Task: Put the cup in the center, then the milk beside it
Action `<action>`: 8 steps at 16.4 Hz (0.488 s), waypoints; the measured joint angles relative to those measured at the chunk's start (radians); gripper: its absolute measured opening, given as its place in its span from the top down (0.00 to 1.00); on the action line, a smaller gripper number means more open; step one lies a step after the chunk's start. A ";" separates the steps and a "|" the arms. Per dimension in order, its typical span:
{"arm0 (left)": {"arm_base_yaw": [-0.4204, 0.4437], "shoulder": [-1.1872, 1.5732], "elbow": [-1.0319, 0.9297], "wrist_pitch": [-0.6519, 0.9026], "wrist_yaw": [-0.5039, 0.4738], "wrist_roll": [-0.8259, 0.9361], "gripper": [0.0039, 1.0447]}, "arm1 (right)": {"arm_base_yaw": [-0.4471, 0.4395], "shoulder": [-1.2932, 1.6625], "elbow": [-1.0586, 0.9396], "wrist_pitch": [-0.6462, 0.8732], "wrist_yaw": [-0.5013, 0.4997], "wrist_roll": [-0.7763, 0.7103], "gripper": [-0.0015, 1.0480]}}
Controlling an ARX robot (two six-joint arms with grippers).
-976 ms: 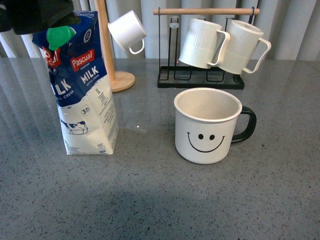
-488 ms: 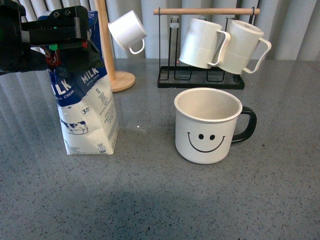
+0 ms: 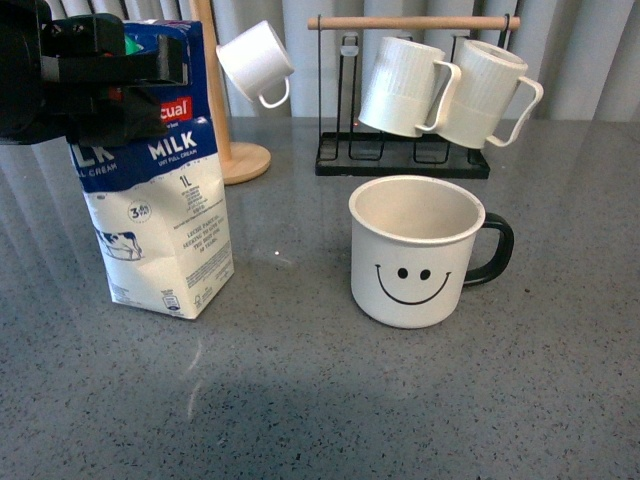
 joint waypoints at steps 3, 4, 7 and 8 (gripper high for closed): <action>-0.054 -0.085 -0.023 0.010 -0.052 0.001 0.97 | 0.000 0.000 0.000 0.000 0.000 0.000 0.06; -0.088 -0.119 -0.024 0.020 -0.086 -0.012 0.97 | 0.000 0.000 0.000 0.000 0.000 0.000 0.06; -0.196 -0.143 -0.026 0.055 -0.194 -0.070 0.97 | 0.000 0.000 0.000 0.000 0.000 0.000 0.06; -0.232 -0.130 -0.030 0.072 -0.223 -0.095 0.97 | 0.000 0.000 0.000 0.000 0.000 0.000 0.06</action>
